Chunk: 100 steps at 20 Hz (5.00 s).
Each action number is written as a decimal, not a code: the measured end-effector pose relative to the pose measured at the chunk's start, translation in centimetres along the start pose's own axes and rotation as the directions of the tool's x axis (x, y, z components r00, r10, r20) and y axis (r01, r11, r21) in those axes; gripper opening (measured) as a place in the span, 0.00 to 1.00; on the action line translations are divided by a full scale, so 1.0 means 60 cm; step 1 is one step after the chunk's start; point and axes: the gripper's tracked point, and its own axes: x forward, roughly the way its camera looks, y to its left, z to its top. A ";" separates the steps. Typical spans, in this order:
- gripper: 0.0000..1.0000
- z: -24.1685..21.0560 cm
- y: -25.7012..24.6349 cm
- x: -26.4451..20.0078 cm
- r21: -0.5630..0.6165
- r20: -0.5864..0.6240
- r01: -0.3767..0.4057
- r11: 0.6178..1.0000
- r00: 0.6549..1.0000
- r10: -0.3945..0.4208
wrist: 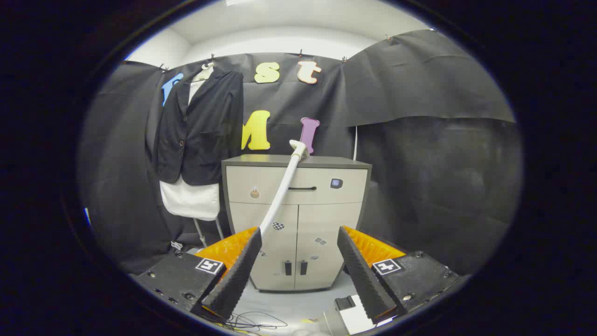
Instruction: Iron the clothes twice with a garment steamer, once on the left side and once on the right side.
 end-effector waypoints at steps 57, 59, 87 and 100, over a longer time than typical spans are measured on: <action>0.84 0.322 -0.046 0.778 0.183 -0.304 -0.197 0.963 0.920 0.246; 0.77 0.307 -0.040 0.784 0.197 -0.332 -0.208 0.958 0.905 0.265; 0.36 0.411 0.058 0.613 0.277 -0.169 -0.173 0.945 0.960 0.225; 0.35 0.607 0.267 0.455 0.058 0.093 -0.173 0.983 0.982 0.167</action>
